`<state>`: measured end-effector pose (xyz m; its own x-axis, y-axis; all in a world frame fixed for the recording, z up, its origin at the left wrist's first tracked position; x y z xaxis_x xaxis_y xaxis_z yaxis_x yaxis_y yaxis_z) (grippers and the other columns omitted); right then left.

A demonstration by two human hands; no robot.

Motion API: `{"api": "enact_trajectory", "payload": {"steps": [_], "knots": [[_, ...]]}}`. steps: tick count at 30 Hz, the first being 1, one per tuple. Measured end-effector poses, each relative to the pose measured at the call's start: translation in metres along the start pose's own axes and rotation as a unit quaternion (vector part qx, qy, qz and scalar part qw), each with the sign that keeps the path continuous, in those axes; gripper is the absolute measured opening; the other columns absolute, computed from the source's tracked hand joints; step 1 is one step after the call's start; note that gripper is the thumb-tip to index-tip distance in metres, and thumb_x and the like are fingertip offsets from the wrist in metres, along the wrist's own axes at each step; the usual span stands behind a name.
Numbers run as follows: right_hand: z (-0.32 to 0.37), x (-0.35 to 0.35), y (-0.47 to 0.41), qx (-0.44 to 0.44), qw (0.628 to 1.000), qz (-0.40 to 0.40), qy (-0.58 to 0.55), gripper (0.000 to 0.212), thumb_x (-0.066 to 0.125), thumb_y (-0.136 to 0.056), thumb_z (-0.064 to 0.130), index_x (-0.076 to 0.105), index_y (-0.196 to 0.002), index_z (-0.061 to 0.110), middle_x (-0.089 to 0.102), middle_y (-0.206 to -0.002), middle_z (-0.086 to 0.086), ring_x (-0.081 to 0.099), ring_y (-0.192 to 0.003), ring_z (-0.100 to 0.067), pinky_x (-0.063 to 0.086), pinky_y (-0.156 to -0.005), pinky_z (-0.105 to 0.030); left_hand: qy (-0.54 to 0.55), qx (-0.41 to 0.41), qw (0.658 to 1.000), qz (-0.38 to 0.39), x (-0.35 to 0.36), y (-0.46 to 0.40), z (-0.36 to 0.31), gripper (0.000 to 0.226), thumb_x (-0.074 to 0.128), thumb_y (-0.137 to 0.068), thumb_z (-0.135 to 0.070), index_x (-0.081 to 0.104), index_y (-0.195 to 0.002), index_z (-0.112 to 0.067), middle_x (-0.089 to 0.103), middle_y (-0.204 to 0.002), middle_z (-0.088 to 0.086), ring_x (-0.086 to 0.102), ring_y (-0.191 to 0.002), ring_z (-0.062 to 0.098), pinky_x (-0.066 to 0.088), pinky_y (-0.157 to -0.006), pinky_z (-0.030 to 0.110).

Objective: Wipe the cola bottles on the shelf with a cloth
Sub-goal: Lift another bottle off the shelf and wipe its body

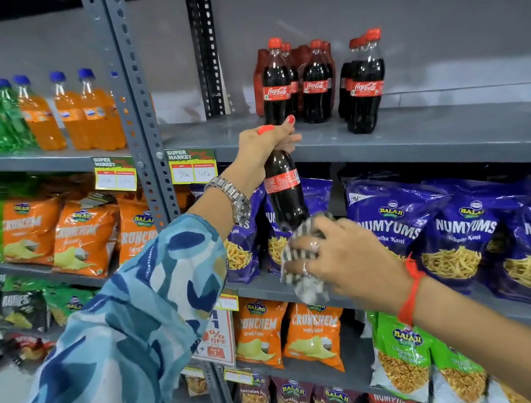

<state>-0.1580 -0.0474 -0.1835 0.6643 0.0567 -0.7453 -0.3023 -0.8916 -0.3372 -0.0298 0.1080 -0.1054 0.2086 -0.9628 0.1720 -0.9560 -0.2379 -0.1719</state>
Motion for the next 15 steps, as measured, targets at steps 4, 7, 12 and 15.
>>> {"api": "enact_trajectory", "payload": {"steps": [4, 7, 12, 15], "knots": [[-0.032, -0.039, -0.019, 0.095, 0.981, -0.166, -0.006, 0.045, 0.035, -0.077, 0.017, 0.071, -0.101, 0.031, 0.069, -0.113, 0.0, 0.06, -0.093, -0.03, 0.047, -0.066, -0.033, -0.025, -0.014, 0.999, -0.019, 0.011, 0.002, -0.005, 0.024, 0.076, -0.075, -0.027, 0.069, -0.082, -0.005, 0.073, -0.059, 0.002, 0.069, -0.084, 0.022, 0.047, -0.099, 0.038], [-0.031, -0.032, -0.035, 0.128, 0.981, -0.136, 0.061, 0.028, 0.051, -0.085, 0.017, 0.07, -0.104, 0.026, 0.067, -0.117, -0.004, 0.06, -0.095, -0.03, 0.048, -0.071, -0.037, -0.045, -0.006, 0.999, -0.023, 0.024, 0.005, -0.008, 0.031, 0.077, -0.072, -0.029, 0.069, -0.089, -0.005, 0.075, -0.069, 0.004, 0.07, -0.089, 0.019, 0.044, -0.102, 0.04], [0.014, 0.018, -0.016, 0.003, 0.989, 0.127, 0.07, 0.026, 0.054, -0.089, 0.021, 0.061, -0.114, 0.022, 0.056, -0.124, -0.007, 0.041, -0.116, -0.032, 0.043, -0.084, -0.045, -0.044, 0.041, 0.996, -0.064, 0.022, -0.002, -0.013, 0.02, 0.076, -0.075, -0.026, 0.065, -0.063, -0.013, 0.075, -0.085, 0.01, 0.069, -0.086, 0.025, 0.054, -0.087, 0.038], [0.004, 0.003, -0.003, 0.014, 0.999, 0.042, -0.001, 0.023, 0.07, -0.077, 0.024, 0.07, -0.098, 0.031, 0.068, -0.11, 0.004, 0.053, -0.1, -0.026, 0.045, -0.073, -0.035, 0.016, 0.032, 0.999, -0.002, 0.019, -0.008, -0.018, 0.011, 0.073, -0.078, -0.019, 0.067, -0.075, -0.009, 0.075, -0.073, 0.004, 0.071, -0.07, 0.018, 0.057, -0.069, 0.03]]}}
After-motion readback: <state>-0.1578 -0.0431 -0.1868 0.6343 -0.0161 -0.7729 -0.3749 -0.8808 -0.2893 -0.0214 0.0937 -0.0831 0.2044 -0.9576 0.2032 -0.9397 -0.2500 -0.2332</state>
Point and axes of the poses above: each hand's wrist, its own y-axis away from the middle knuckle, its own x-axis out of the palm, z = x × y, the point moved 4 cm from there along -y, towards the middle knuckle
